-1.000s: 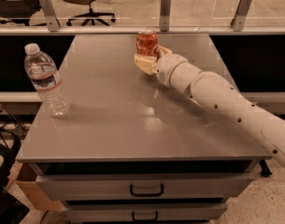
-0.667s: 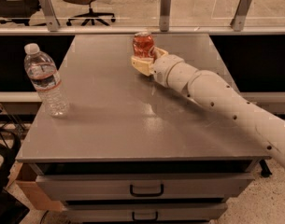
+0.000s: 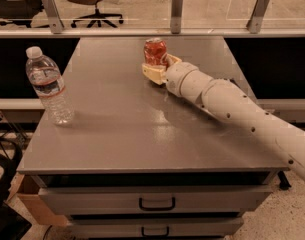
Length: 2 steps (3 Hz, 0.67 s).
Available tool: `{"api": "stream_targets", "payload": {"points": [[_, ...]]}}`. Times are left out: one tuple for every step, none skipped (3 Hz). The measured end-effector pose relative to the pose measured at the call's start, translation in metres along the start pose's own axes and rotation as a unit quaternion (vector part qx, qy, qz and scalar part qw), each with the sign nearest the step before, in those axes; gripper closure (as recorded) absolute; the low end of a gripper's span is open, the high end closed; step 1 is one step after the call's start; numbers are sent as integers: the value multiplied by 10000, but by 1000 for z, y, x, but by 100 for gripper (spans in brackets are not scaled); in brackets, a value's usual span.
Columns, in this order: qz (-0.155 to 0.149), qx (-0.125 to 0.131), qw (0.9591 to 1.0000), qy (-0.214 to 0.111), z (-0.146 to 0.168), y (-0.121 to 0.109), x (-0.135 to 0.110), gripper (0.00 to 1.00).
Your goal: Place coke can upright
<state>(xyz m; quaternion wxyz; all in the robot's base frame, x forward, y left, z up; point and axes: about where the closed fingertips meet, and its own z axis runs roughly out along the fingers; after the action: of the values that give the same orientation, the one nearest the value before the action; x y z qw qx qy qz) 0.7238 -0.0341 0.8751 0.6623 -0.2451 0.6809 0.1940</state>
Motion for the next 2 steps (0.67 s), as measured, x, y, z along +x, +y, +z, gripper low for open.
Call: {"api": "stream_targets", "payload": {"points": [[48,88,9999,130,-11,-2,11,100],[43,64,9999,122,-9,0,11,82]]}}
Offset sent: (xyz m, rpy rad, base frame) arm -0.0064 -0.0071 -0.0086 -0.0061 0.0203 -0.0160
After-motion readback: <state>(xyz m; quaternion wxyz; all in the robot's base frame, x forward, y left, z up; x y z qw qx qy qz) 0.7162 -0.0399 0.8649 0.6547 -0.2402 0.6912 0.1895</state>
